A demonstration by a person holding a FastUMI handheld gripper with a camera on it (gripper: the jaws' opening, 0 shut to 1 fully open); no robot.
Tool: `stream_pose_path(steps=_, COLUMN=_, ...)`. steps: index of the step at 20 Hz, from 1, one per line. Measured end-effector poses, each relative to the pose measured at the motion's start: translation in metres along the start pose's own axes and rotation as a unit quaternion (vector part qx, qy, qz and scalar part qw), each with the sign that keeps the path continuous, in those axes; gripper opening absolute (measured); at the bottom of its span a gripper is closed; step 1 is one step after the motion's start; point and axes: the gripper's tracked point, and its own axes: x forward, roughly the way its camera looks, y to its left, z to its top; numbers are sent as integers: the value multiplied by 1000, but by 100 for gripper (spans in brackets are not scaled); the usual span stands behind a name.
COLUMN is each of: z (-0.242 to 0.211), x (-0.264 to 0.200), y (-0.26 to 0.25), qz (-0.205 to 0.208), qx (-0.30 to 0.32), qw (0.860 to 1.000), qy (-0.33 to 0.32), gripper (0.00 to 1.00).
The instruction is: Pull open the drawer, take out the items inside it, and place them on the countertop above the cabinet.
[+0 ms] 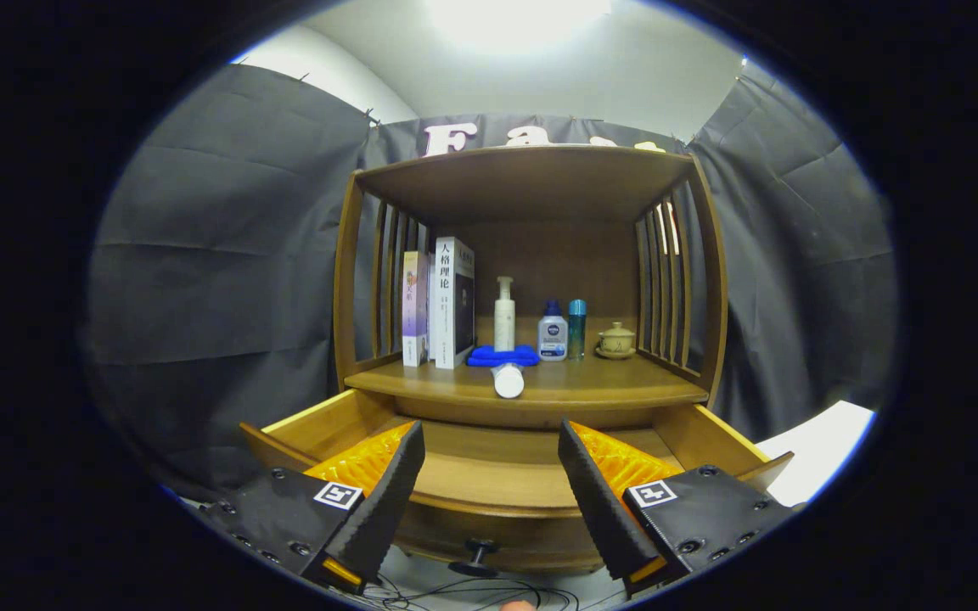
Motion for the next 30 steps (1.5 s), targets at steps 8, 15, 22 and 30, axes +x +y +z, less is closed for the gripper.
stream_pose_path(steps=8, z=-38, x=1, y=-1, qz=-19, qx=-2, qw=1000, qy=11, gripper=98)
stream_pose_path(steps=15, z=-41, x=-17, y=1, qz=-21, qx=10, qw=1000, qy=-5, gripper=98)
stream_pose_path(steps=22, z=-93, x=-26, y=33, qz=7, qx=4, qw=999, qy=43, gripper=98)
stream_pose_path(steps=30, z=-111, x=-4, y=22, qz=-28, qx=-4, qw=998, qy=62, gripper=97)
